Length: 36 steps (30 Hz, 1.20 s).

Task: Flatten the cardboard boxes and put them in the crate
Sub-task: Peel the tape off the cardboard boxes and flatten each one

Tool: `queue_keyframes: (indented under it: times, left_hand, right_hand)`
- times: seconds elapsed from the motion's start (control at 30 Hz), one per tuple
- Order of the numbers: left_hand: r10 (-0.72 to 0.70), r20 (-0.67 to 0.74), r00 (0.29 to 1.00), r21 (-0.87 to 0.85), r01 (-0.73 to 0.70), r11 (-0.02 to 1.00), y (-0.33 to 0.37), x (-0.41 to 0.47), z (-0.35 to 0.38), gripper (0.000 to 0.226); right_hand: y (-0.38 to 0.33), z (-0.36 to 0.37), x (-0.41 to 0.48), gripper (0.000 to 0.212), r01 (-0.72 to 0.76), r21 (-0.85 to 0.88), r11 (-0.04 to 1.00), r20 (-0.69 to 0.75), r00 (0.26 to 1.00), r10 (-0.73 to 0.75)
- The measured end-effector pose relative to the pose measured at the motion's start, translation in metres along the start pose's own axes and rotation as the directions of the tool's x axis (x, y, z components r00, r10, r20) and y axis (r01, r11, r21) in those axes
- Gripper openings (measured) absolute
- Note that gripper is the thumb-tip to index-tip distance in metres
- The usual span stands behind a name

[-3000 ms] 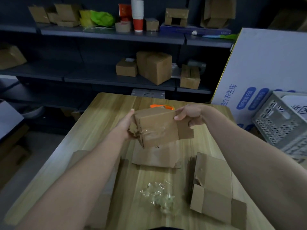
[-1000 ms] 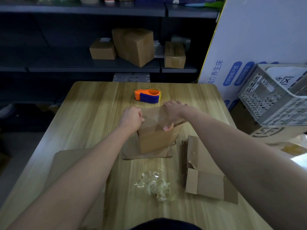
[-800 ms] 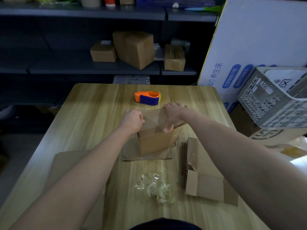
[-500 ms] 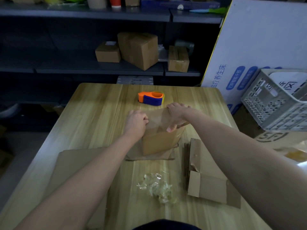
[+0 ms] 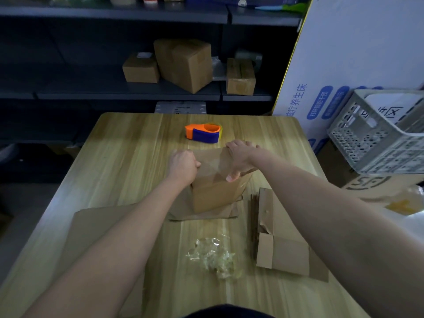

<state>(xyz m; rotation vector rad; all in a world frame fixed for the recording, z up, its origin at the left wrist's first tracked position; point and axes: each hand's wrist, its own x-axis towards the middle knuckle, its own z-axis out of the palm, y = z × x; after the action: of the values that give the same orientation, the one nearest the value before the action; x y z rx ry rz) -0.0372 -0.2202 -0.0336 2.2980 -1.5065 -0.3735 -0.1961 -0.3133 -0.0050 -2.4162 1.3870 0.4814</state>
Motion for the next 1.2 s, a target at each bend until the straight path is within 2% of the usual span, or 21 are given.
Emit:
queue_keyframes:
  times: [0.13, 0.2, 0.27, 0.37, 0.43, 0.5, 0.6, 0.73, 0.87, 1.03, 1.2]
  left_hand:
    - [0.144, 0.022, 0.989, 0.050, -0.145, 0.988, -0.005, -0.002, 0.000, 0.014]
    - [0.122, -0.017, 0.992, -0.024, -0.122, 0.992, -0.008, -0.006, 0.003, 0.013]
    - [0.060, -0.070, 0.996, -0.190, -0.072, 0.979, -0.013, -0.010, 0.005, 0.013]
    - [0.023, -0.057, 0.998, -0.288, -0.038, 0.957, -0.017, -0.009, 0.001, 0.009]
    - [-0.008, -0.008, 1.000, -0.257, 0.006, 0.966, -0.014, -0.005, -0.004, 0.008]
    - [-0.025, 0.059, 0.998, -0.155, 0.034, 0.987, -0.009, 0.000, -0.007, 0.008]
    - [0.045, 0.117, 0.992, 0.056, -0.052, 0.997, -0.005, -0.001, -0.007, 0.012]
    - [0.193, 0.075, 0.978, 0.171, -0.203, 0.964, -0.006, -0.002, -0.005, 0.014]
    - [0.237, 0.077, 0.968, -0.037, -0.235, 0.971, 0.013, -0.008, 0.002, 0.021]
    - [0.188, 0.128, 0.974, 0.050, -0.196, 0.979, 0.035, -0.004, 0.002, 0.028]
    - [0.144, 0.185, 0.972, 0.061, -0.158, 0.986, 0.044, -0.003, 0.000, 0.022]
  right_hand:
    - [-0.001, -0.002, 0.000, 0.123, 0.004, -0.006, 1.000, 0.005, 1.000, -0.004]
    - [-0.002, -0.003, 0.001, 0.122, 0.001, -0.006, 1.000, 0.012, 1.000, -0.001]
    - [-0.002, -0.004, 0.002, 0.122, 0.001, -0.008, 1.000, 0.010, 1.000, -0.001]
    - [-0.004, -0.006, 0.004, 0.123, -0.002, -0.024, 1.000, 0.017, 1.000, 0.002]
    - [-0.004, -0.005, 0.006, 0.124, 0.000, -0.029, 1.000, 0.021, 1.000, 0.000]
    - [-0.003, -0.004, 0.006, 0.123, 0.001, -0.023, 1.000, 0.016, 1.000, -0.001]
    - [-0.003, -0.004, 0.005, 0.122, 0.005, -0.026, 1.000, 0.011, 1.000, -0.004]
    - [-0.002, -0.004, 0.003, 0.122, 0.008, -0.036, 0.999, 0.013, 1.000, -0.007]
    - [-0.004, -0.006, 0.002, 0.123, 0.004, -0.057, 0.998, 0.020, 1.000, -0.003]
    - [-0.003, -0.004, -0.002, 0.122, -0.003, -0.035, 0.999, 0.023, 1.000, 0.004]
    - [-0.003, -0.003, -0.005, 0.119, 0.002, 0.000, 1.000, 0.006, 1.000, -0.002]
